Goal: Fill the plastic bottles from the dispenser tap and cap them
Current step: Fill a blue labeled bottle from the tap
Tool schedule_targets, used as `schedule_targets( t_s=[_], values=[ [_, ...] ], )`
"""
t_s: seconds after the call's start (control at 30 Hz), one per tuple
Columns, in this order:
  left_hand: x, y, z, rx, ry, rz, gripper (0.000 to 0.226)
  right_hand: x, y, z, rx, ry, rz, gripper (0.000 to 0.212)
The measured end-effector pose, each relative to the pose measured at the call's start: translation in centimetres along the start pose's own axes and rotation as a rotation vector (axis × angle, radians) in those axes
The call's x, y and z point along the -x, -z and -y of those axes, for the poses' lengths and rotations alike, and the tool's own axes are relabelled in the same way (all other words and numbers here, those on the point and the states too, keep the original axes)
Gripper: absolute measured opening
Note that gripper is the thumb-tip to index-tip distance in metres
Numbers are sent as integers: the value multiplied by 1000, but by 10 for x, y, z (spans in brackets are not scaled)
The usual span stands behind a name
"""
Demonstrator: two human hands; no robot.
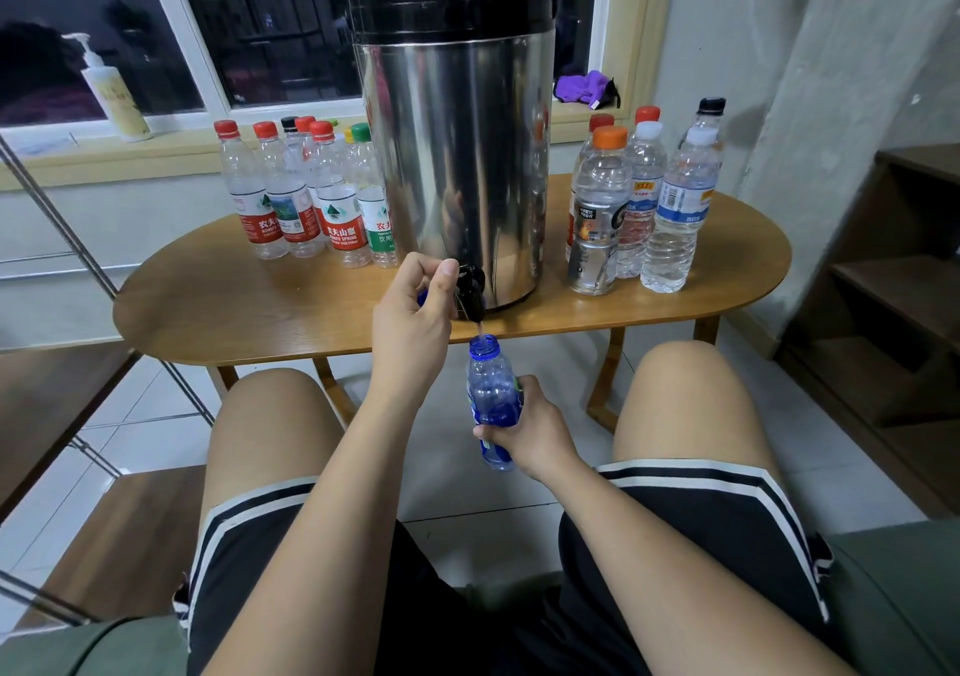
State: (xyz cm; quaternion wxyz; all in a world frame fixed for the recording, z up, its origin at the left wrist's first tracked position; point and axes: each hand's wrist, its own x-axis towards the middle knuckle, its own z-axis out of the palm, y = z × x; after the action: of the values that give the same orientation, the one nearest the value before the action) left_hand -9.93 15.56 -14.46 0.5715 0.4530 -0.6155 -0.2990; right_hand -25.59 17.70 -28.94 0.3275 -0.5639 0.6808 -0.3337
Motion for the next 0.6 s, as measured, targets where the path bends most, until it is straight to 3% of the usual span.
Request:
schedule_targets(
  t_s=[0.6],
  values=[
    [0, 2, -2, 3, -6, 14, 32, 0, 0, 0, -2, -8, 4, 76]
  ],
)
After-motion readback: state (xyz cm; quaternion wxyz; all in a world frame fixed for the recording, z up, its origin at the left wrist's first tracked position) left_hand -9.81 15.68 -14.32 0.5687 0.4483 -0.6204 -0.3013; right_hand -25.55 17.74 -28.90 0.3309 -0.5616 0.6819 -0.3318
